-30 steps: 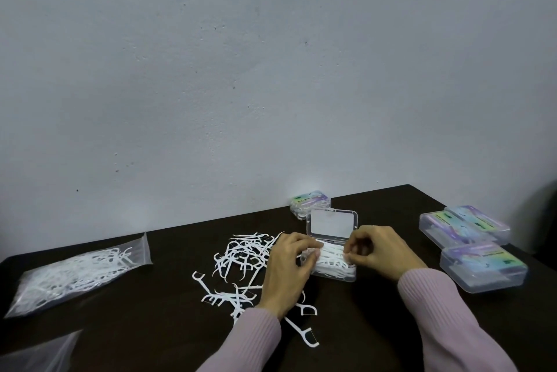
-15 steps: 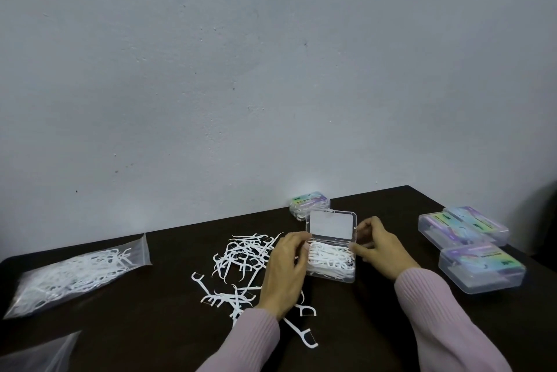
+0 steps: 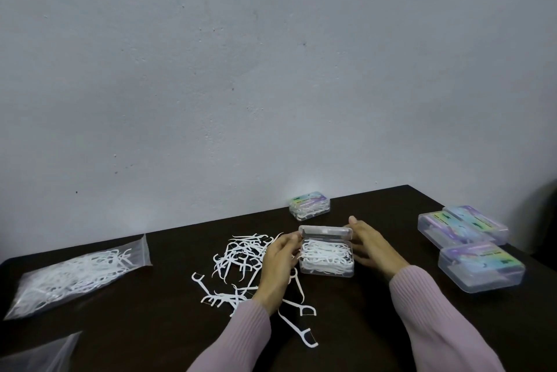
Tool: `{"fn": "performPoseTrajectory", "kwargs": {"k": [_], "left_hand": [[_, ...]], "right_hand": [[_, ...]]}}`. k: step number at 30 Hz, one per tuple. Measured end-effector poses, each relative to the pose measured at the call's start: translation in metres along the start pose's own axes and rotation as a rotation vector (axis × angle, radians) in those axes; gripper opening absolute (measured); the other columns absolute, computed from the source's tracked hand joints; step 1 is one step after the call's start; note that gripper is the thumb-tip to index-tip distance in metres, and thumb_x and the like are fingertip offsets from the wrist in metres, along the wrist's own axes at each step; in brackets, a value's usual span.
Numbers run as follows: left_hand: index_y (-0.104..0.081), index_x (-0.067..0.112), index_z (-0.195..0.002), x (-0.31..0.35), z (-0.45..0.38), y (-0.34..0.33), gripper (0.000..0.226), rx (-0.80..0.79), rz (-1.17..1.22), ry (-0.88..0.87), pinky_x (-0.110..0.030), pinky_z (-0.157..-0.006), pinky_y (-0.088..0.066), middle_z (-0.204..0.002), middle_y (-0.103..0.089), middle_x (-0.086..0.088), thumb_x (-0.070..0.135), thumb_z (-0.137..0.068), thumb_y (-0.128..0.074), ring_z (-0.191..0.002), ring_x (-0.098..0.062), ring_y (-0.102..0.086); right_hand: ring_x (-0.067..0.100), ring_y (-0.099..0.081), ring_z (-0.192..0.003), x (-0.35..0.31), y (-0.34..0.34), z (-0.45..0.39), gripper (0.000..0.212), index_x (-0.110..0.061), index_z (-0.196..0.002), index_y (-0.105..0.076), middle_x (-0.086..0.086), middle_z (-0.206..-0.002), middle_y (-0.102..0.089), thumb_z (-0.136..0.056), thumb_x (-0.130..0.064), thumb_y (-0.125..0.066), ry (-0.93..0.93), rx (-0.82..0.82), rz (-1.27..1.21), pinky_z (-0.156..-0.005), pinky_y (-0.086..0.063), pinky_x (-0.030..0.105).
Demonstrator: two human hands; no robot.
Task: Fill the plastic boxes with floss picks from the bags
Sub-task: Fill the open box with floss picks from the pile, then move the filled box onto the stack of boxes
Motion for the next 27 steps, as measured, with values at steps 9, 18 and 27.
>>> {"fn": "performPoseTrajectory", "kwargs": {"k": [9, 18, 27], "left_hand": [[-0.059, 0.006, -0.116, -0.0033, -0.0057, 0.0083, 0.031, -0.063, -0.068, 0.015, -0.026, -0.089, -0.052, -0.11, -0.066, -0.008, -0.008, -0.089, -0.053, -0.104, -0.014, -0.062], [-0.055, 0.009, -0.119, -0.0024, -0.0066, 0.0043, 0.035, -0.086, -0.053, 0.012, -0.015, -0.075, -0.051, -0.109, -0.065, -0.002, -0.007, -0.091, -0.045, -0.099, -0.009, -0.061], [-0.062, 0.023, -0.117, 0.0037, -0.005, -0.0008, 0.039, -0.201, -0.275, -0.133, -0.016, -0.085, -0.049, -0.116, -0.063, -0.002, 0.011, -0.081, -0.071, -0.106, -0.011, -0.06]], "right_hand": [[0.014, -0.054, -0.108, -0.0011, -0.0009, -0.0025, 0.014, -0.023, -0.097, -0.058, 0.0, -0.113, -0.059, -0.095, -0.024, -0.045, 0.064, -0.025, 0.156, -0.103, -0.041, 0.038], [0.017, -0.053, -0.111, 0.0055, -0.0014, -0.0071, 0.017, -0.028, -0.096, -0.06, -0.002, -0.113, -0.057, -0.089, -0.016, -0.049, 0.064, -0.055, 0.232, -0.105, -0.038, 0.042], [0.01, -0.054, -0.103, 0.0002, -0.0087, -0.0015, 0.027, -0.026, -0.109, -0.051, 0.001, -0.121, -0.051, -0.086, -0.018, -0.061, 0.081, -0.163, 0.316, -0.088, -0.047, 0.025]]}}
Point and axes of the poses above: each hand's wrist, its own z-axis away from the middle knuckle, its own y-axis out of the back of the hand, x = y × z, the point moved 8 cm from there along -z, towards the middle knuckle
